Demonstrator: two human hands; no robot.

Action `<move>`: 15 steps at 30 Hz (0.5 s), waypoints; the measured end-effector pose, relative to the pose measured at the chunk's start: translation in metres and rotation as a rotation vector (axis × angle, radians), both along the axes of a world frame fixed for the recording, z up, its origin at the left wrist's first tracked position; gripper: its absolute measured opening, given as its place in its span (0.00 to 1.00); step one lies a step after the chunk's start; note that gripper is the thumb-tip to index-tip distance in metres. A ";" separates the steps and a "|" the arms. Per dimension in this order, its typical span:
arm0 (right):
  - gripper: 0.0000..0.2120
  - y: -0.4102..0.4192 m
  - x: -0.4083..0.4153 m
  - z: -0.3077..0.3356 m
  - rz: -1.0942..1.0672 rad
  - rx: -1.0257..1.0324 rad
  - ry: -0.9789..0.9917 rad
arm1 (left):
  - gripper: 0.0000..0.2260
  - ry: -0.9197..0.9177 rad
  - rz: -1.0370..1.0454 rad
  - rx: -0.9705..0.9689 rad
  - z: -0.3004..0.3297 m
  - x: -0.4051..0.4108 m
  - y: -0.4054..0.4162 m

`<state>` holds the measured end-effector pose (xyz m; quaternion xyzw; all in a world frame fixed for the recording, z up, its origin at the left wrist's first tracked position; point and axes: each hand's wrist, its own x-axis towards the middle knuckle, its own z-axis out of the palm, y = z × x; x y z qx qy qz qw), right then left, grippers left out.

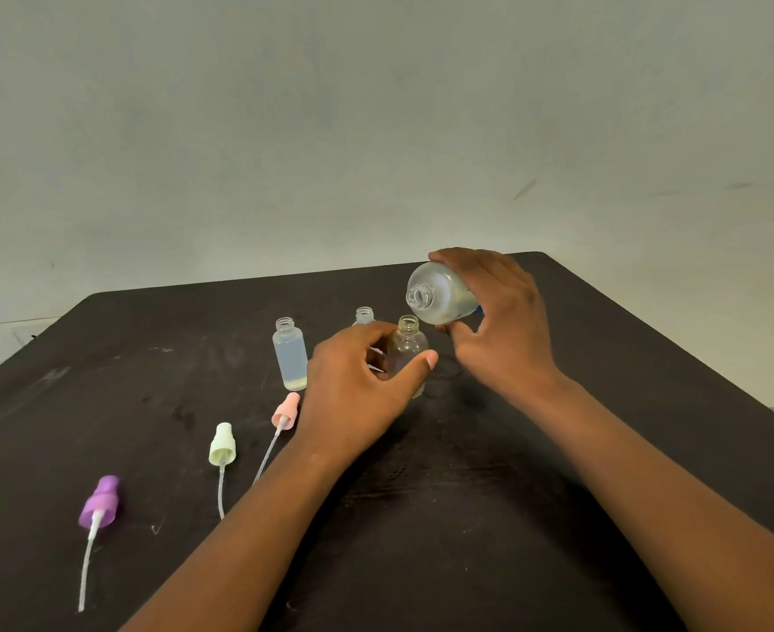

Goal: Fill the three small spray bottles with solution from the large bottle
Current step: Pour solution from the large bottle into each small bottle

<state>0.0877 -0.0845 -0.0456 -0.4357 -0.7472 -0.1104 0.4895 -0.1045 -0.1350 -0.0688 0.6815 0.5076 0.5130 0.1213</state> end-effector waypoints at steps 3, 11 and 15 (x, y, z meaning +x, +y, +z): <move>0.36 0.001 0.000 0.000 0.004 0.006 -0.005 | 0.20 0.010 0.004 -0.004 0.001 0.000 0.000; 0.34 0.002 0.002 0.001 0.029 0.022 -0.015 | 0.18 0.017 0.012 -0.017 0.001 -0.001 0.000; 0.34 0.001 0.001 0.000 0.037 0.026 -0.020 | 0.17 0.007 0.013 -0.023 0.002 0.000 -0.001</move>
